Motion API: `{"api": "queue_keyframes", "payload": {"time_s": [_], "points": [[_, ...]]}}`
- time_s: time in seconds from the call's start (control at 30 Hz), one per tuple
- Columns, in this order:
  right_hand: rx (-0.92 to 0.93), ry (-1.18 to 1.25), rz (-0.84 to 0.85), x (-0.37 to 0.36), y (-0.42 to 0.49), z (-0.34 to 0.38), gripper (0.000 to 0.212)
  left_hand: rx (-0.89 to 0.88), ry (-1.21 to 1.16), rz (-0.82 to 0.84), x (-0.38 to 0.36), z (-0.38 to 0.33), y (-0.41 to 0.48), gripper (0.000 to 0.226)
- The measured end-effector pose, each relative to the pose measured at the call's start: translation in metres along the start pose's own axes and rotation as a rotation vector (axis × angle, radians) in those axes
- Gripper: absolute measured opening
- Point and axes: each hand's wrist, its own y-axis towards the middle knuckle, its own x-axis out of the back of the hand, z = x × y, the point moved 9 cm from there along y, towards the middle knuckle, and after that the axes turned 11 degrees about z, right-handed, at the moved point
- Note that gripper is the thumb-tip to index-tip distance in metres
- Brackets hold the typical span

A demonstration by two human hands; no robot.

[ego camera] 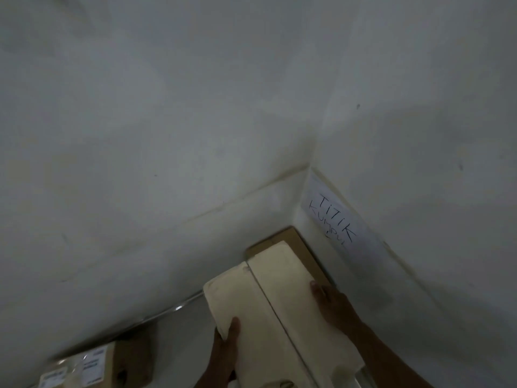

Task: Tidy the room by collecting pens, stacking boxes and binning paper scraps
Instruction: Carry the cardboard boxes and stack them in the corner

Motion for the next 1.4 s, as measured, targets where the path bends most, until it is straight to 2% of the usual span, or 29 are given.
{"api": "queue_keyframes", "payload": {"time_s": [0.27, 0.5, 0.67, 0.83, 0.97, 1.2, 1.3, 1.4], "points": [[-0.048, -0.029, -0.041, -0.004, 0.078, -0.032, 0.066, 0.115, -0.002, 0.081, -0.03, 0.011, 0.077, 0.05], [-0.028, -0.004, -0.019, -0.014, 0.139, -0.047, 0.067, 0.083, 0.019, 0.074, -0.038, 0.02, 0.144, 0.05], [0.022, -0.067, -0.102, -0.012, 0.178, -0.044, 0.064, 0.054, 0.004, 0.146, -0.048, 0.023, 0.189, 0.058], [0.038, -0.033, -0.135, -0.018, 0.199, -0.059, 0.07, 0.013, -0.019, 0.154, -0.061, 0.026, 0.225, 0.055], [0.019, -0.063, -0.213, -0.023, 0.2, -0.07, 0.072, -0.027, -0.065, 0.152, -0.064, 0.028, 0.238, 0.051], [-0.002, -0.154, -0.449, -0.02, 0.172, -0.071, 0.078, -0.048, -0.168, 0.094, -0.063, 0.031, 0.243, 0.05], [-0.131, -0.144, -0.533, -0.026, 0.152, -0.089, 0.088, -0.04, -0.202, 0.066, -0.068, 0.026, 0.246, 0.052], [-0.332, 0.126, -0.556, -0.036, 0.136, -0.124, 0.105, -0.054, -0.197, 0.062, -0.079, 0.018, 0.248, 0.052]]}}
